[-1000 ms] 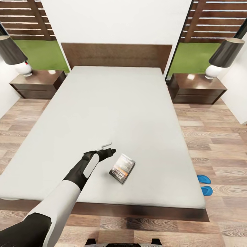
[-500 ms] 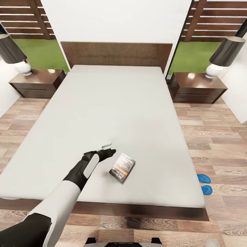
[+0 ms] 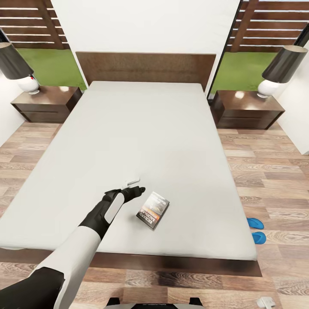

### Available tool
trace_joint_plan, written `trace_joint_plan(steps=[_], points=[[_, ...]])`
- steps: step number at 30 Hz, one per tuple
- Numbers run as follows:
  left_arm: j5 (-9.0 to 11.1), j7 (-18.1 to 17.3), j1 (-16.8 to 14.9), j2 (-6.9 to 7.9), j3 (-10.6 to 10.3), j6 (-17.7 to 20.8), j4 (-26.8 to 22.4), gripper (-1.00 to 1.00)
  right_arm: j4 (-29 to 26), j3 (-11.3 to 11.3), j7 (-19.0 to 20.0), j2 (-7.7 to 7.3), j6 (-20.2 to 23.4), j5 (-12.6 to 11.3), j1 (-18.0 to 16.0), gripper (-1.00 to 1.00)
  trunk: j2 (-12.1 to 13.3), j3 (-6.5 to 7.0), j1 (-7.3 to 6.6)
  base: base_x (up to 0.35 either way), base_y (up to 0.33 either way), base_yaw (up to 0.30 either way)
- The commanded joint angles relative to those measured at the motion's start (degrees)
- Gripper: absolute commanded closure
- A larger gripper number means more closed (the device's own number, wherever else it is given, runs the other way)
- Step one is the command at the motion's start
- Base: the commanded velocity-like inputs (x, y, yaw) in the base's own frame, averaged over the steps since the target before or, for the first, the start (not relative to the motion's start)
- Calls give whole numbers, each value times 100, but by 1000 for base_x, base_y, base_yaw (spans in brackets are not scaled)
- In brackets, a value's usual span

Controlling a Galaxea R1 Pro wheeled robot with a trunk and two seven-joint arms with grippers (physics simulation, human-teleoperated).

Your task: In the bedroom, move the book from the bed onto either nightstand, and place the two sandals side by side next to the bed.

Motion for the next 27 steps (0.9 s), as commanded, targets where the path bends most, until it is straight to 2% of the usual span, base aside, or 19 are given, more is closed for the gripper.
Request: trace_joint_plan(steps=[1, 27], points=[[61, 52, -1, 4, -16, 17, -10, -100, 3, -41, 26, 0, 25, 9, 0, -100, -46, -23, 23, 0, 0, 0], [66, 52, 23, 2, -16, 25, -9, -100, 4, -41, 26, 0, 25, 9, 3, -100, -1089, -490, 594, 0, 0, 0]])
